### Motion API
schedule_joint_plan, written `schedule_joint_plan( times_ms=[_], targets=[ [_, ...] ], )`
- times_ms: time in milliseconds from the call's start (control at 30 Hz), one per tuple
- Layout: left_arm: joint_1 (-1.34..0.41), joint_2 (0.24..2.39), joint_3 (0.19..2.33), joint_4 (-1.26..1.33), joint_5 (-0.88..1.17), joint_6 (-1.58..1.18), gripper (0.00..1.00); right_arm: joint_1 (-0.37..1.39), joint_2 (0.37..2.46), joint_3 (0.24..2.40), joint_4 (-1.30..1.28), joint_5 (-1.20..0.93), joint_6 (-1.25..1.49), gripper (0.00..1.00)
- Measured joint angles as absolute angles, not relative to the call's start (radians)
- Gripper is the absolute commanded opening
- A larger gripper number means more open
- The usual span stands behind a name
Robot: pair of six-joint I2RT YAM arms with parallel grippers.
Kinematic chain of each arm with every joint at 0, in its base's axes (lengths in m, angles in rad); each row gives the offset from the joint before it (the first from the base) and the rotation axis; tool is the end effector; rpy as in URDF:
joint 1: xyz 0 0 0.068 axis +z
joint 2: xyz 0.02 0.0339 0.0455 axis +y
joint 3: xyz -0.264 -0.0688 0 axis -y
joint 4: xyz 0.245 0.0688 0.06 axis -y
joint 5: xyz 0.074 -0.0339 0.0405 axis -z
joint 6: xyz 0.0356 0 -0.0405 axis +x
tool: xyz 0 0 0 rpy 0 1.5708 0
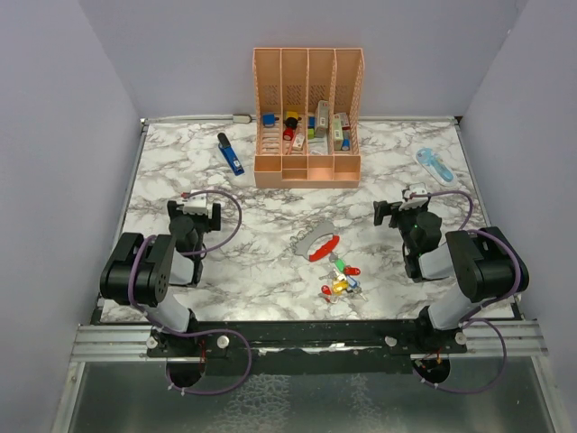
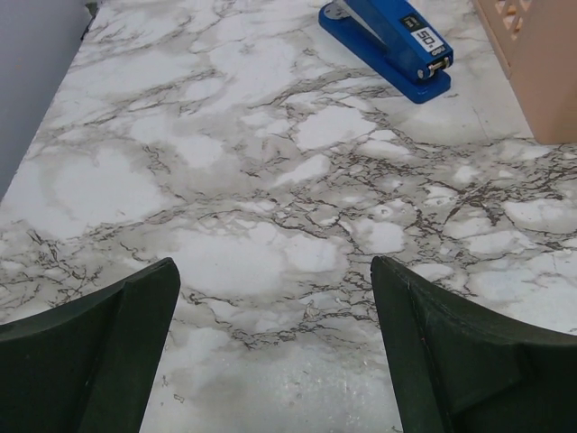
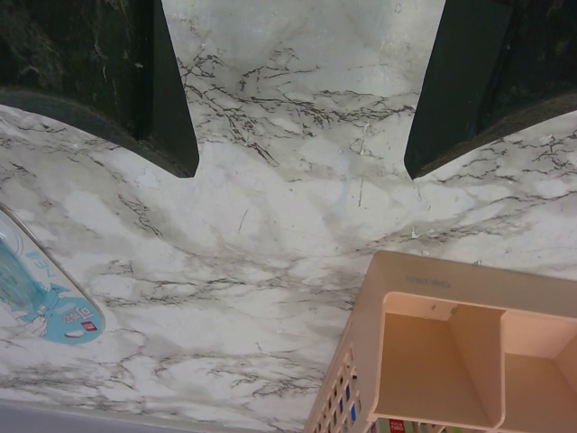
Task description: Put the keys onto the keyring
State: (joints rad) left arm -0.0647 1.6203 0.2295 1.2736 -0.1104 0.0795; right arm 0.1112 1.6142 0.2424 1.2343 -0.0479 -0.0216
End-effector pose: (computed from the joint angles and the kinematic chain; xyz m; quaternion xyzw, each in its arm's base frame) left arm 0.2443 -0.0119 0.1341 0.0172 0.7469 0.0461 0.6631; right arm 0.2455 0.0291 0.1339 -0.0657 0.7511 0.0474 0.6552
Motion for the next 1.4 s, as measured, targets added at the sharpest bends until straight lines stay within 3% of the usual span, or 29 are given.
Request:
schedule_joint_plan(
  times_ms=[200, 333, 500, 733, 967, 1400],
  targets=[
    [-0.065, 1.415, 0.237, 1.127, 0.023, 0.121, 0.89, 0.111, 1.612, 0.245, 1.229, -0.054, -0.024, 0.99],
    [-0.065, 1.294, 0.373, 0.929, 0.176, 0.173, 0.88, 0.111, 1.524, 0.363, 0.973, -0.062, -0.024, 0.99],
    [-0.098, 1.291, 0.576, 0.644, 0.373, 0.244, 0.89, 0.131, 1.288, 0.525, 0.683, -0.111, -0.019, 1.00],
    [-0.358, 1.308, 0.628, 0.366, 0.446, 0.345, 0.89, 0.177, 1.110, 0.579, 0.348, -0.200, 0.067, 0.87],
    [-0.528, 1.420, 0.617, 0.332, 0.344, 0.447, 0.86, 0.261, 1.108, 0.607, -0.002, -0.218, 0.188, 0.71],
    [-0.567, 1.507, 0.619, 0.325, 0.382, 0.592, 0.82, 0.310, 1.139, 0.636, -0.299, -0.250, 0.331, 0.55]
  ],
)
